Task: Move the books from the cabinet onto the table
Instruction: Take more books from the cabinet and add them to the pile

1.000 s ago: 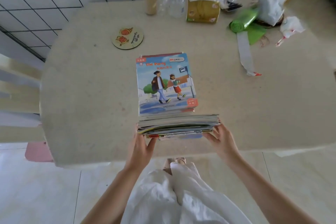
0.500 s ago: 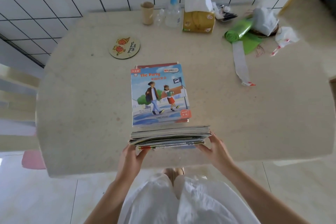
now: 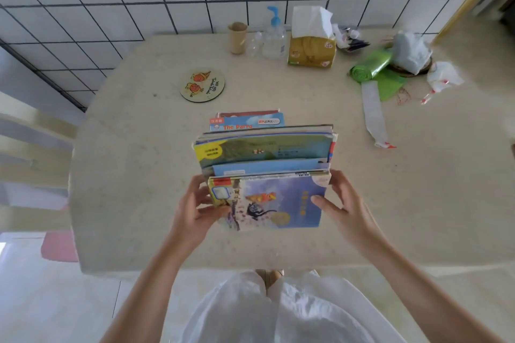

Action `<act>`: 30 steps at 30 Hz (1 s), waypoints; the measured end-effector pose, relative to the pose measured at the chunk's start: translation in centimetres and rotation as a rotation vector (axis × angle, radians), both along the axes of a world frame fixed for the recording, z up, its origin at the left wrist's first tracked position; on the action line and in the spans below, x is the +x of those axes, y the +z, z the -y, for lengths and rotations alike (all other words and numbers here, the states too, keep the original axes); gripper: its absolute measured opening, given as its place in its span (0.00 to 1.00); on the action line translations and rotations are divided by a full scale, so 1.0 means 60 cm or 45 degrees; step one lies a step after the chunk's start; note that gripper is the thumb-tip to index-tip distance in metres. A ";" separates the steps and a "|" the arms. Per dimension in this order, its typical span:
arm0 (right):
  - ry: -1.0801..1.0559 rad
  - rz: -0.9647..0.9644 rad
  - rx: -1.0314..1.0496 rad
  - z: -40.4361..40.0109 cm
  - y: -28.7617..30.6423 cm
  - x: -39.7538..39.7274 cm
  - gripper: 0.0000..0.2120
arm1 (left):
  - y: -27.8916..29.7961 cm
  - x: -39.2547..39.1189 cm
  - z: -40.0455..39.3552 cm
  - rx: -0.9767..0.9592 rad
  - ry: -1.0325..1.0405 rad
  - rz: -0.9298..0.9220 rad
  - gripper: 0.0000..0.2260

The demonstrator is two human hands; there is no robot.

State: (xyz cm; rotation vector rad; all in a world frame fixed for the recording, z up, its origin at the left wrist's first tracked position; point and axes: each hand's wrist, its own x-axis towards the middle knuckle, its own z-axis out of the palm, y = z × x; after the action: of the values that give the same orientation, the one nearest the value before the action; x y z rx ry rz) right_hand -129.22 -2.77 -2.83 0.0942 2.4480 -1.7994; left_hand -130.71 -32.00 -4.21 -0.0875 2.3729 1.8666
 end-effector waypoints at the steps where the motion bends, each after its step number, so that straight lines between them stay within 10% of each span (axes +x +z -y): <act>1: -0.010 0.032 -0.038 0.001 0.013 -0.011 0.20 | 0.010 -0.012 0.004 0.006 -0.007 0.008 0.29; 15: -0.210 0.850 -0.098 0.064 0.003 -0.181 0.07 | 0.042 -0.140 0.005 -0.049 0.047 0.862 0.17; 30: -0.104 0.581 0.266 0.103 0.007 -0.184 0.16 | 0.025 -0.163 -0.006 -0.399 0.327 0.640 0.16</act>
State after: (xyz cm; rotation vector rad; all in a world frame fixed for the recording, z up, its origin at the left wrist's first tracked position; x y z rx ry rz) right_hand -140.27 -8.94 -2.42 0.5616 2.3062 -1.3508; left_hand -140.48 -31.65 -2.68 -0.8189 2.3314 1.3216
